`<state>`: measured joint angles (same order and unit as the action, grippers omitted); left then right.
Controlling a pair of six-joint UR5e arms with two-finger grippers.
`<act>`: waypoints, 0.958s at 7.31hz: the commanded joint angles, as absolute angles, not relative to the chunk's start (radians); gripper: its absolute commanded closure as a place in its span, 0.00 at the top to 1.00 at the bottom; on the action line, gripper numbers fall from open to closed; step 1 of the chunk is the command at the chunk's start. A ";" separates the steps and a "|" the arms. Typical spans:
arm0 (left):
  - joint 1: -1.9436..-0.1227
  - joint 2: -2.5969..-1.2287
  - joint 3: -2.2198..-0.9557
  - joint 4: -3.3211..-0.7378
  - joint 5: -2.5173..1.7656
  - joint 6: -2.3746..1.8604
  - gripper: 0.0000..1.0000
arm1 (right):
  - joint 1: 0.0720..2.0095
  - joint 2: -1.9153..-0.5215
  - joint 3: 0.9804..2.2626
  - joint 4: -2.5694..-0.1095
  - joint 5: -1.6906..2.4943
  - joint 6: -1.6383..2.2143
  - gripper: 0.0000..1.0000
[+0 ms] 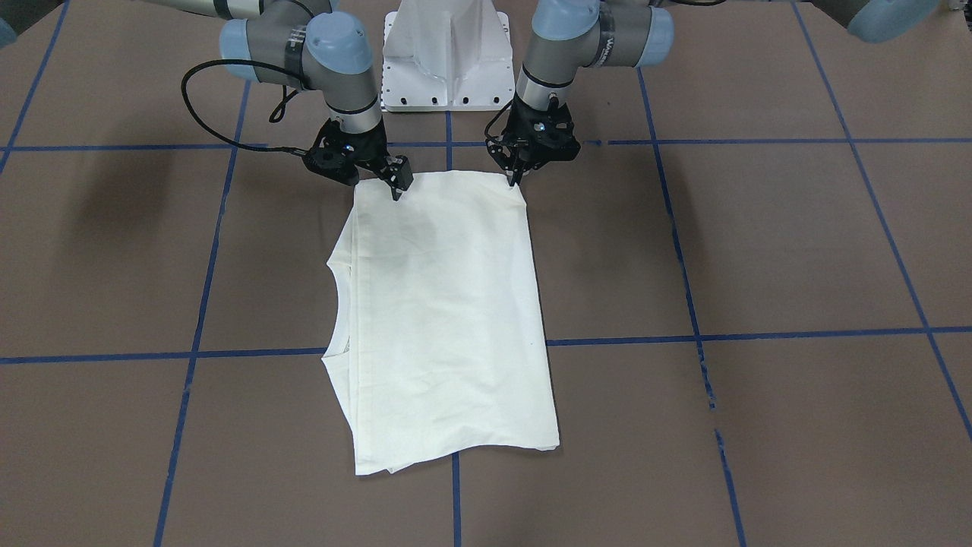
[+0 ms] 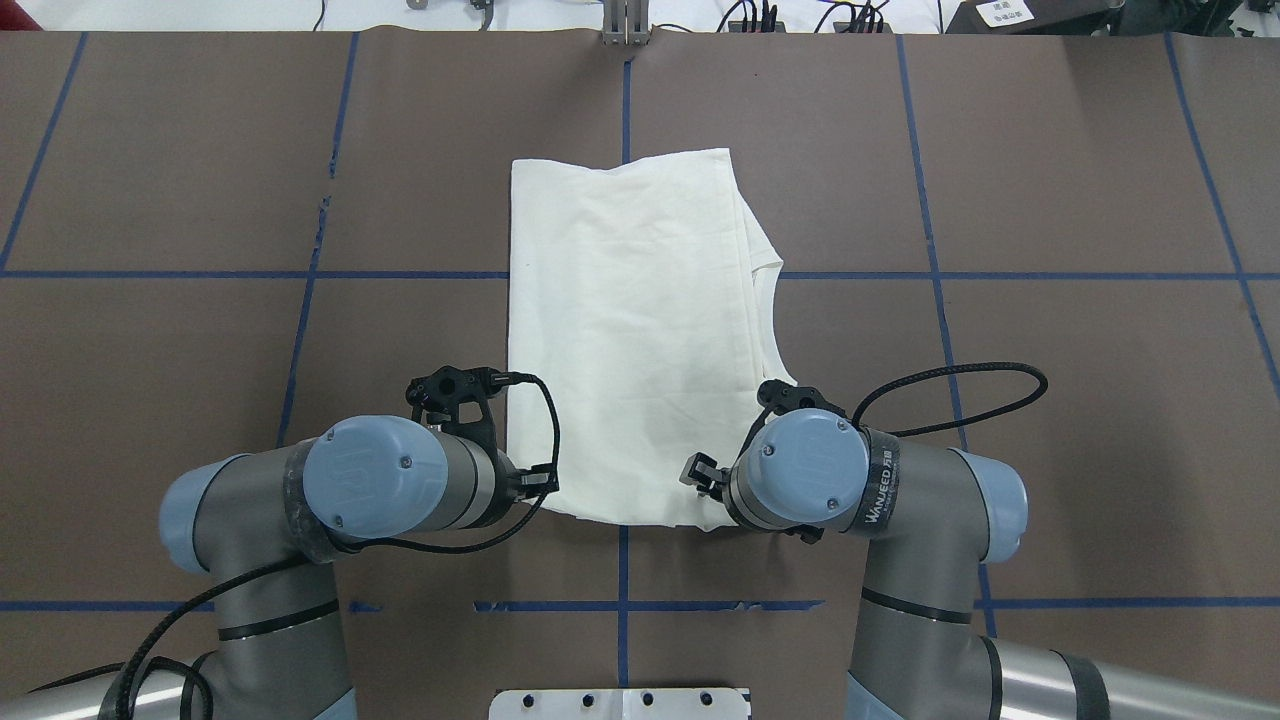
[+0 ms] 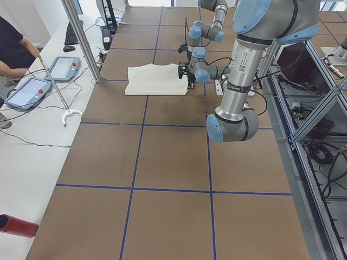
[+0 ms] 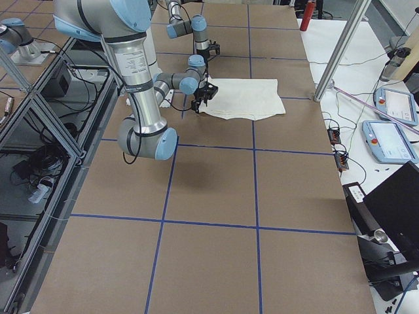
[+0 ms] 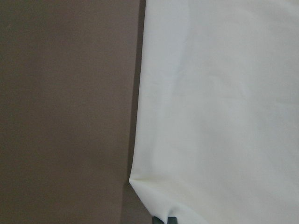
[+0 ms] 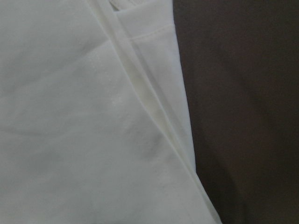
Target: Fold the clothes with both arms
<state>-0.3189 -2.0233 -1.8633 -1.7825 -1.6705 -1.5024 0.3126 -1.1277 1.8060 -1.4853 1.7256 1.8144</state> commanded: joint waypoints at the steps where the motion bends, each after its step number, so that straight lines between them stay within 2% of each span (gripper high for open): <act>1: -0.319 -2.023 -1.862 -1.782 -1.671 -1.503 0.00 | 0.313 -1.134 1.807 -1.486 1.726 1.815 1.00; 2: -0.319 -2.023 -1.862 -1.782 -1.672 -1.503 0.00 | 0.313 -1.137 1.807 -1.488 1.726 1.815 0.97; 4: -0.319 -2.023 -1.862 -1.782 -1.671 -1.502 0.00 | 0.313 -1.135 1.807 -1.488 1.726 1.815 0.61; 5: -0.319 -2.023 -1.862 -1.782 -1.671 -1.502 0.00 | 0.313 -1.134 1.809 -1.488 1.727 1.815 0.36; 6: -0.318 -2.023 -1.859 -1.782 -1.671 -1.502 0.00 | 0.313 -1.132 1.807 -1.488 1.727 1.813 0.18; 7: -0.318 -2.023 -1.858 -1.782 -1.669 -1.502 0.00 | 0.313 -1.131 1.809 -1.488 1.727 1.812 0.06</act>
